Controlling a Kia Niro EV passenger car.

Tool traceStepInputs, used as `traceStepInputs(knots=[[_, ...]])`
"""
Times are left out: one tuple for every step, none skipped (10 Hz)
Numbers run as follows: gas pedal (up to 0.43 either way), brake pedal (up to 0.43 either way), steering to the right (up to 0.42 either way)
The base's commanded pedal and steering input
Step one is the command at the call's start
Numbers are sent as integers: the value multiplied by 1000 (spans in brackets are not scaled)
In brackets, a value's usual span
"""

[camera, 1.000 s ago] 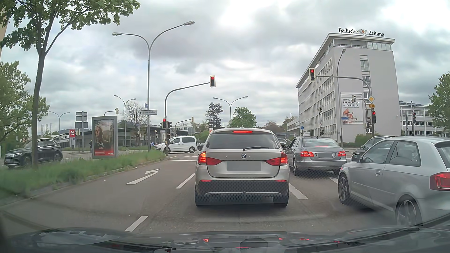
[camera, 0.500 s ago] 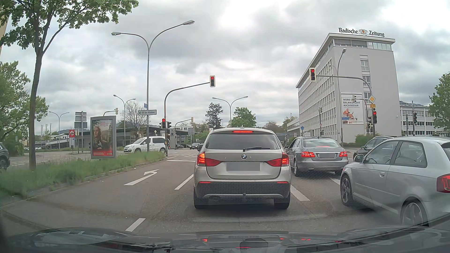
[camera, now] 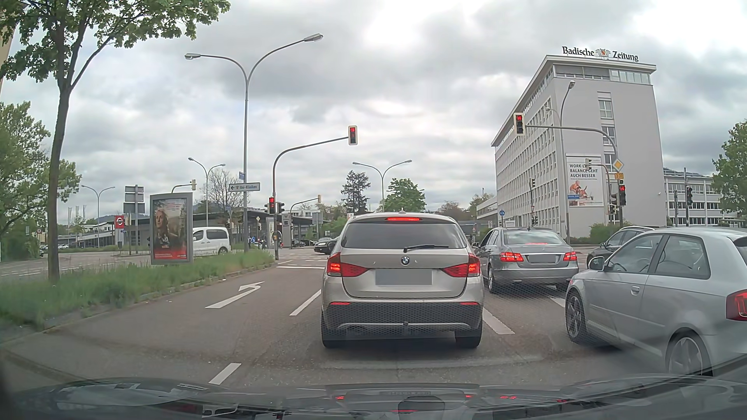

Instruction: Follow the waypoints while adhering to traffic rules and regulations

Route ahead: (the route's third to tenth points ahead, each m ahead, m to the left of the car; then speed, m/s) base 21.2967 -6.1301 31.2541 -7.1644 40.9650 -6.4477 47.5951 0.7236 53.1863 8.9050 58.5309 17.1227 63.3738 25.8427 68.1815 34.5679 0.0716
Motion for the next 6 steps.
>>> traceStepInputs(knots=[[0, 146, 1], [0, 152, 1], [0, 152, 1], [0, 152, 1], [0, 159, 1], [0, 159, 2]])
